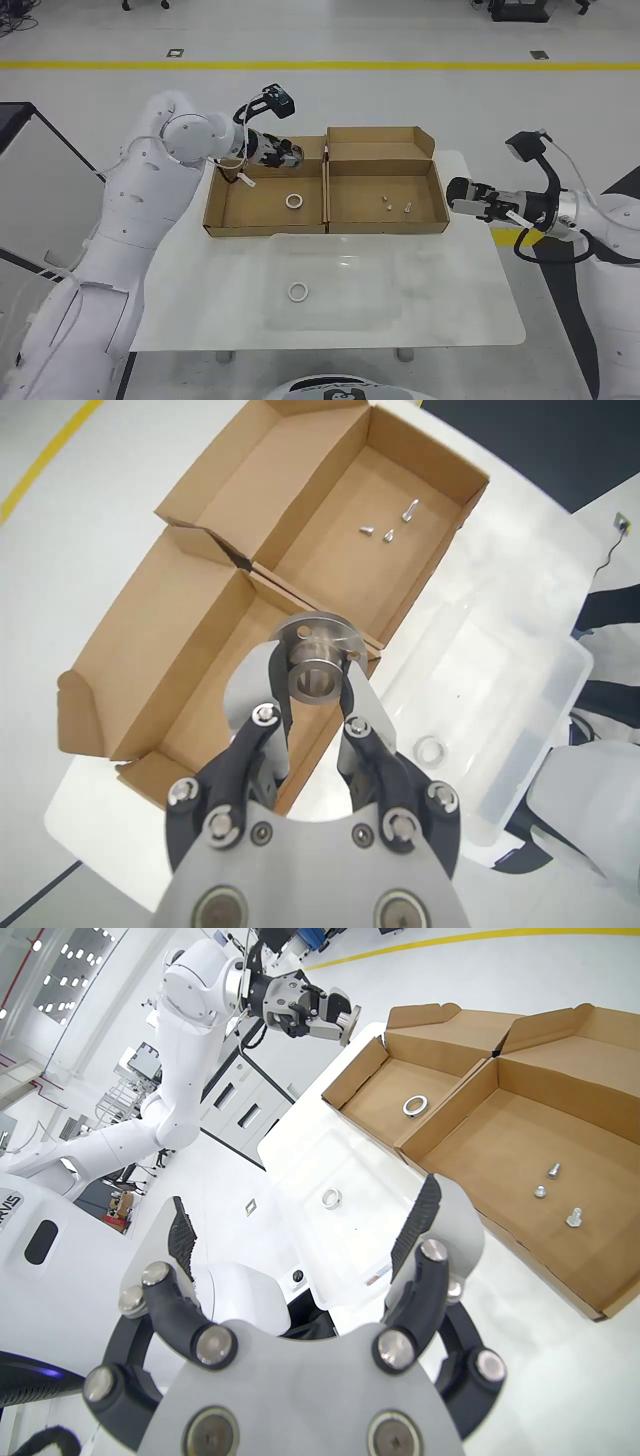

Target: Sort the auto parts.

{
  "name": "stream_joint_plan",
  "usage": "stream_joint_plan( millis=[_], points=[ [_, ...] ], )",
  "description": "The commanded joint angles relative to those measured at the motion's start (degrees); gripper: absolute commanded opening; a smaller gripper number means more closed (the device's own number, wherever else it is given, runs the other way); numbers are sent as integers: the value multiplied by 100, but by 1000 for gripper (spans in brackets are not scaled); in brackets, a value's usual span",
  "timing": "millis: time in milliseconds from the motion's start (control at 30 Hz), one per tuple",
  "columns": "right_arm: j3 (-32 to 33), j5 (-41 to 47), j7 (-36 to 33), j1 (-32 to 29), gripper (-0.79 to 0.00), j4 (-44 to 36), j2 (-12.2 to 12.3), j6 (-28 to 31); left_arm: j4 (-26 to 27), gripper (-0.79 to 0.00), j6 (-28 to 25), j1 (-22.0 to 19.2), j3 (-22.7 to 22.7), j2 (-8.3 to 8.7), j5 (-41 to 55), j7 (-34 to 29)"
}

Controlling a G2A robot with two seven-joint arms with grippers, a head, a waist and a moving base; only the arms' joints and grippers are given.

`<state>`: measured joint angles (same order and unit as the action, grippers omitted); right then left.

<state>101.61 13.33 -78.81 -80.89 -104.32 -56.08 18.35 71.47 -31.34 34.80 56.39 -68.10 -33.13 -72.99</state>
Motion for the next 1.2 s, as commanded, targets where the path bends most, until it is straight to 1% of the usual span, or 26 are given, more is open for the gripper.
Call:
stream_joint_plan(
  millis=[0,133,233,267,333,367,533,867,933,1033,1067,1167],
  points=[
    [0,1,0,0,0,0,0,0,-419,-785,-39,-253,-366,-63,-161,44],
    [0,1,0,0,0,0,0,0,-1077,-785,-132,-592,-849,-166,-277,138],
    [0,1,0,0,0,0,0,0,-1423,-785,-176,-751,-1139,-231,-298,181],
    [0,1,0,0,0,0,0,0,-1559,-785,-165,-810,-1304,-259,-358,171],
    [0,1,0,0,0,0,0,0,-1738,-785,-194,-858,-1447,-291,-313,199],
    [0,1,0,0,0,0,0,0,-1854,-785,-204,-898,-1593,-314,-365,209],
    [0,1,0,0,0,0,0,0,-2208,-785,-336,-941,-1790,-389,-102,356],
    [0,1,0,0,0,0,0,0,-2225,-785,-351,-941,-1789,-394,-66,370],
    [0,1,0,0,0,0,0,0,-2158,-785,-311,-841,-1765,-391,-9,567],
    [0,1,0,0,0,0,0,0,-2147,-785,47,-836,-1861,-391,-427,573],
    [0,1,0,0,0,0,0,0,-2162,-785,233,-824,-1917,-411,-559,602],
    [0,1,0,0,0,0,0,0,-2183,-785,518,-811,-2151,-489,-952,576]
  ],
)
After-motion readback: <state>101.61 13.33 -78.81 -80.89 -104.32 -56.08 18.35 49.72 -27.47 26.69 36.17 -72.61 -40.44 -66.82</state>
